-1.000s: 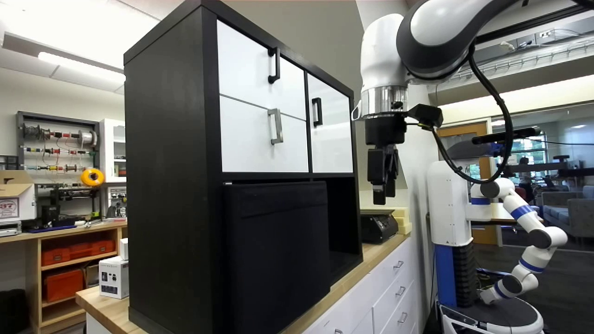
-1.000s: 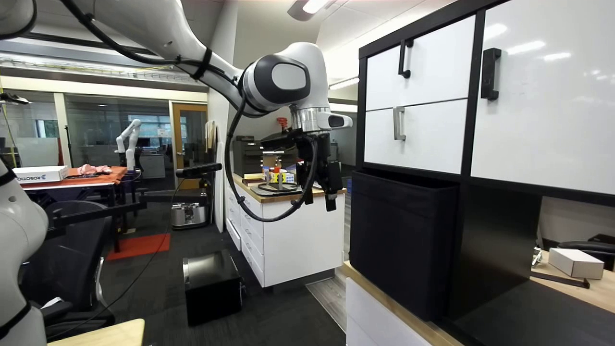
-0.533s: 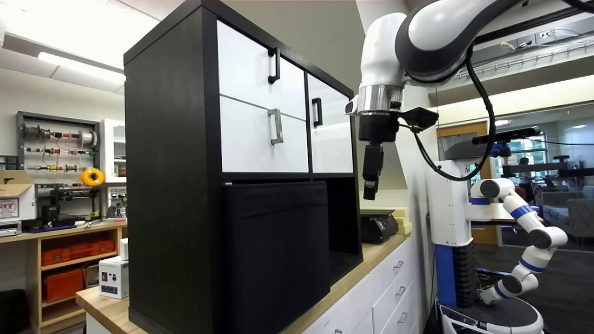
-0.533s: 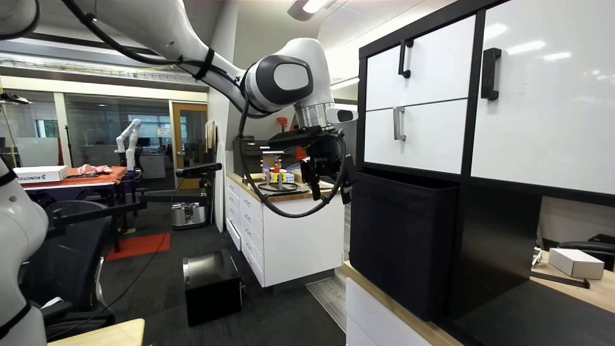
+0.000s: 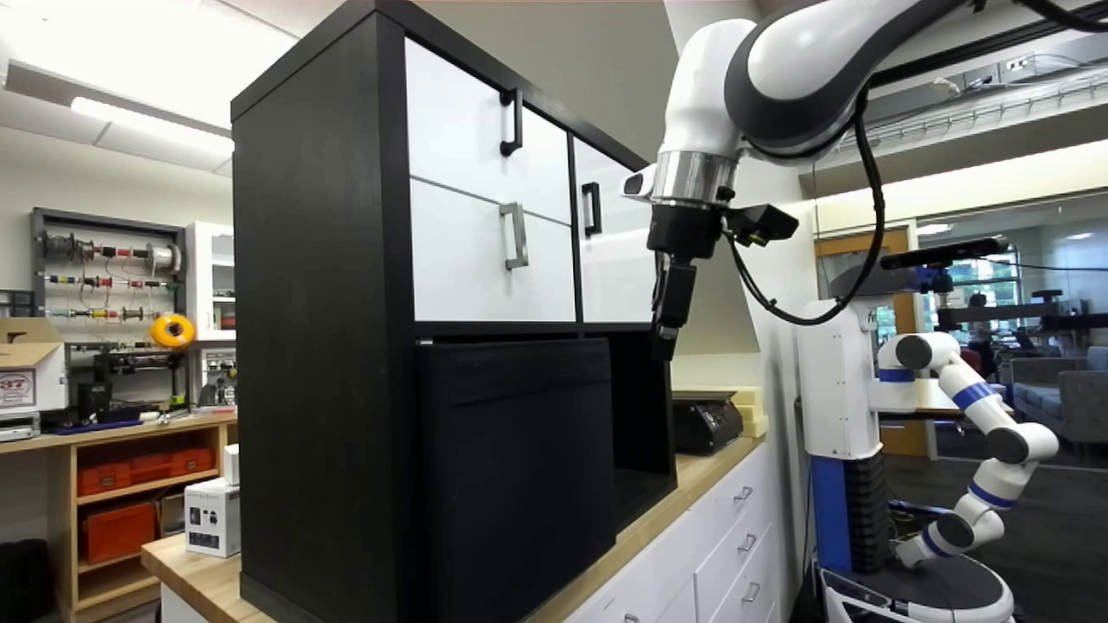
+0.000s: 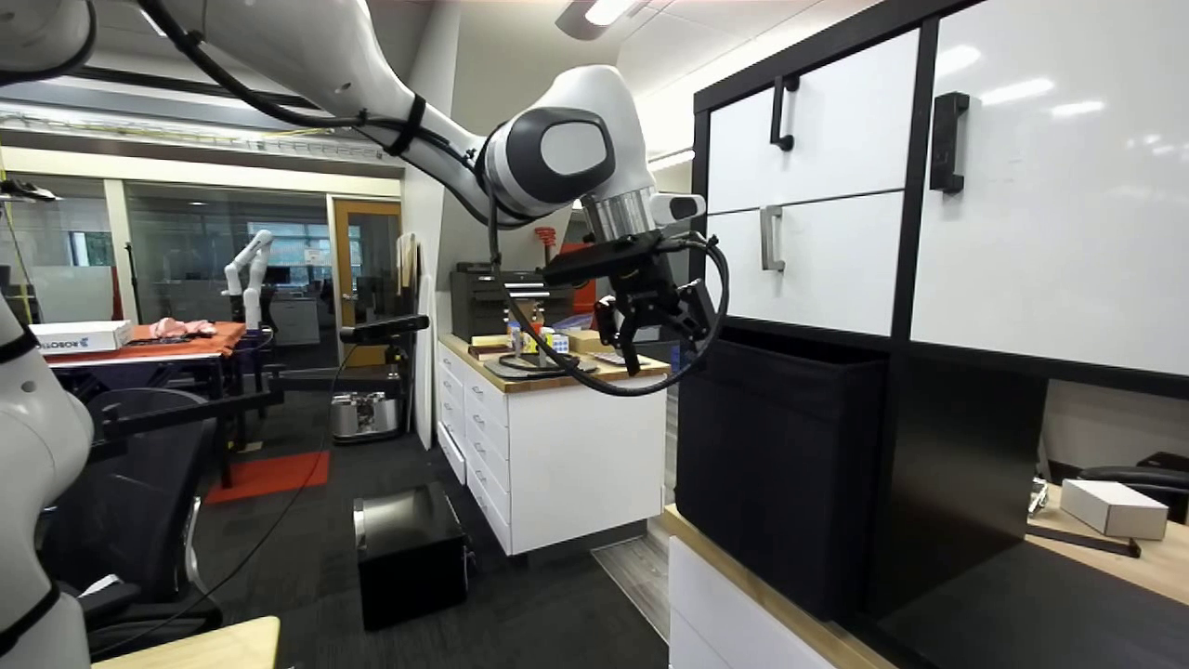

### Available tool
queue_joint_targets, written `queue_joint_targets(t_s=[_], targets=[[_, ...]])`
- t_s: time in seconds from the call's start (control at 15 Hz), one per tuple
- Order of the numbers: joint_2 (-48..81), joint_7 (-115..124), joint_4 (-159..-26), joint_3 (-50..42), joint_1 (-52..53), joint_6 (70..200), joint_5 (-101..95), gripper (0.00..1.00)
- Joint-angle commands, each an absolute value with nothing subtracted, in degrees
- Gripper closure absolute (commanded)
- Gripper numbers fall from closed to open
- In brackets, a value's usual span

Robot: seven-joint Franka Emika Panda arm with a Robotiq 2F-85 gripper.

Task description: Pull the storage box under the drawers

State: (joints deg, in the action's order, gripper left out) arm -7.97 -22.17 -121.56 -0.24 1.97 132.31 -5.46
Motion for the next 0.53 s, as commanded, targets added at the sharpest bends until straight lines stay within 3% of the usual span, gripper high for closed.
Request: queue_joint_targets(t_s=[0.0,0.47], targets=[[-5.6,-28.4,-118.7,-1.1,1.9,134.8,-5.4,0.0],[-1.4,-36.9,-113.4,-1.6,1.4,136.2,-4.4,0.0]])
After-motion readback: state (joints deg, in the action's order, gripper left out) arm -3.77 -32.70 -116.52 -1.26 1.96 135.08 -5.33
